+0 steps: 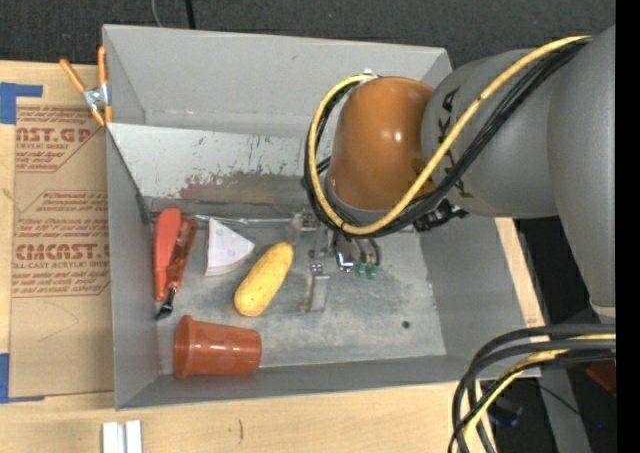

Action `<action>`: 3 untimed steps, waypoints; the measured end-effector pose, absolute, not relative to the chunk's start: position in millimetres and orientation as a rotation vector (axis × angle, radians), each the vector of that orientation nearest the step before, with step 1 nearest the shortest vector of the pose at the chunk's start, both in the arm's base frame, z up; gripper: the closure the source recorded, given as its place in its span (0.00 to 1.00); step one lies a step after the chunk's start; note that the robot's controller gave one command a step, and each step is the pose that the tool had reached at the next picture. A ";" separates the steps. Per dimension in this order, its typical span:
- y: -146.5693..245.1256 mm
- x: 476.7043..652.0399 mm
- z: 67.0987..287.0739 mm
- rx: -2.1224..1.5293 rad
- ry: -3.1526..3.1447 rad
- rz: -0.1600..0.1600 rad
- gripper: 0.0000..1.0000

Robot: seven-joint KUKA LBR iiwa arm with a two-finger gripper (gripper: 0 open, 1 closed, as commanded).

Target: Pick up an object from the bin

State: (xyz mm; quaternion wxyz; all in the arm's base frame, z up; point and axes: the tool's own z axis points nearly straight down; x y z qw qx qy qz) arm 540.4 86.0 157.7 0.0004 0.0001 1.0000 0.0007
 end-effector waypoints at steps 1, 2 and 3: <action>86.0 540.4 157.7 0.000 3.141 0.002 0.00; 113.4 553.0 125.0 -0.069 3.130 0.001 0.00; 131.9 563.8 80.4 -0.440 3.106 0.004 1.00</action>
Offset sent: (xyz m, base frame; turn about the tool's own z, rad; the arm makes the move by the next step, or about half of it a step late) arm 0.0222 0.0691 -0.0877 -0.1117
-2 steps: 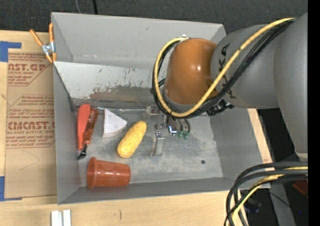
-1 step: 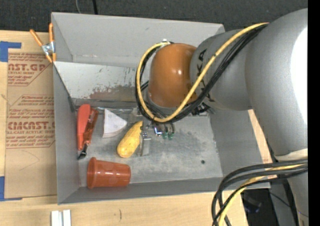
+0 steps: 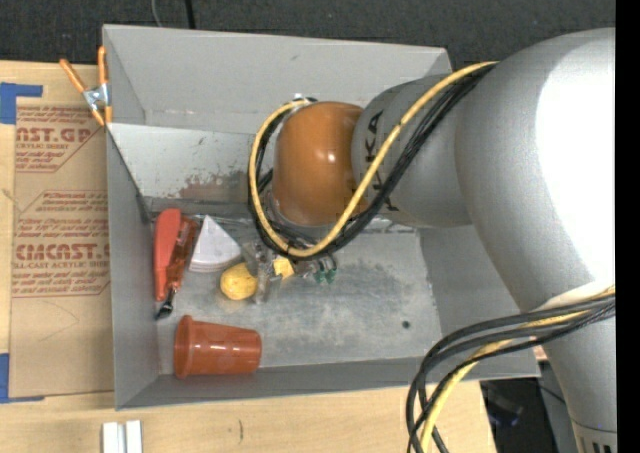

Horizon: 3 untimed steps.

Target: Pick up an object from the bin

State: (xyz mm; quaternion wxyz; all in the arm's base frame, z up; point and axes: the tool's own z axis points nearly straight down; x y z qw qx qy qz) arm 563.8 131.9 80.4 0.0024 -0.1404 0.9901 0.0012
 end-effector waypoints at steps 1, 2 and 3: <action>132.0 563.8 80.4 -0.441 3.106 0.004 1.00; 135.9 562.2 123.3 -0.461 3.111 0.002 1.00; 134.3 566.7 185.0 -0.463 3.105 0.003 1.00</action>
Offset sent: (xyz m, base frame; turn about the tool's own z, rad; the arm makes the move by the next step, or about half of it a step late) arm 0.0016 0.0106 0.1042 -0.0290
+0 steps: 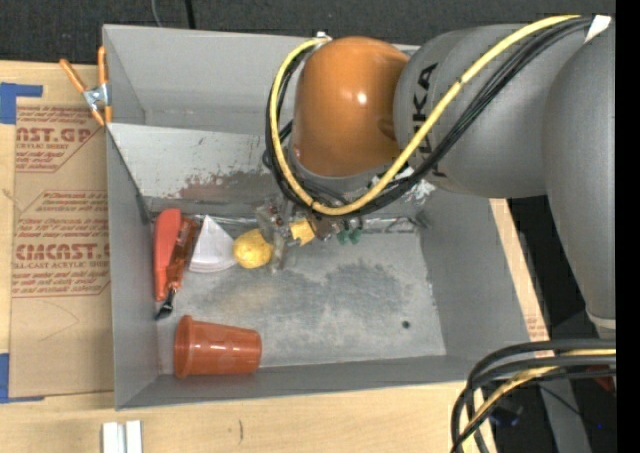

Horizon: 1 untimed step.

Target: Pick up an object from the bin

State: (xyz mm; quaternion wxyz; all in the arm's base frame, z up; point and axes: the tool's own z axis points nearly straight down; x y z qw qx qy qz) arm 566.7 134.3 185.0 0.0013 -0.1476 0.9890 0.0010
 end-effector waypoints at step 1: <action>143.8 570.2 224.5 -0.467 3.106 0.002 1.00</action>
Offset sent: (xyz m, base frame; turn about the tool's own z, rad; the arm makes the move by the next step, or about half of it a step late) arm 0.0267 0.0148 -0.1150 0.0312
